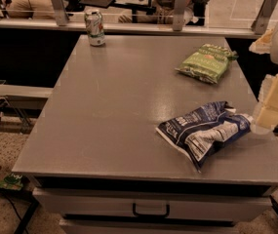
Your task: Knock 7up can over
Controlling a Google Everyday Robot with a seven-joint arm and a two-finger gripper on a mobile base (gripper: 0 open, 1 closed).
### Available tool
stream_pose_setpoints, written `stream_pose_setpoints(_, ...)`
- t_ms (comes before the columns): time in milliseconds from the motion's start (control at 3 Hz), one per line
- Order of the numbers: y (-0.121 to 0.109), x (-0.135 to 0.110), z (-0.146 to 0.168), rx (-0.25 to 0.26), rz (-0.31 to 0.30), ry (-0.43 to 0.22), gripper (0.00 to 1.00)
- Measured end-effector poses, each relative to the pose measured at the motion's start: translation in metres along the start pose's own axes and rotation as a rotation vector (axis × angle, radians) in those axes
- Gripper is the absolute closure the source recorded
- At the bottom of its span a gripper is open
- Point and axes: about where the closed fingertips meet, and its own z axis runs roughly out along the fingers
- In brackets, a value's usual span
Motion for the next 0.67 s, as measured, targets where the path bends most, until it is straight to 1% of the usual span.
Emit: stream_pose_setpoints(667,-0.030,-0.019,0.011,0.022,-0.011,-0.038,0.00)
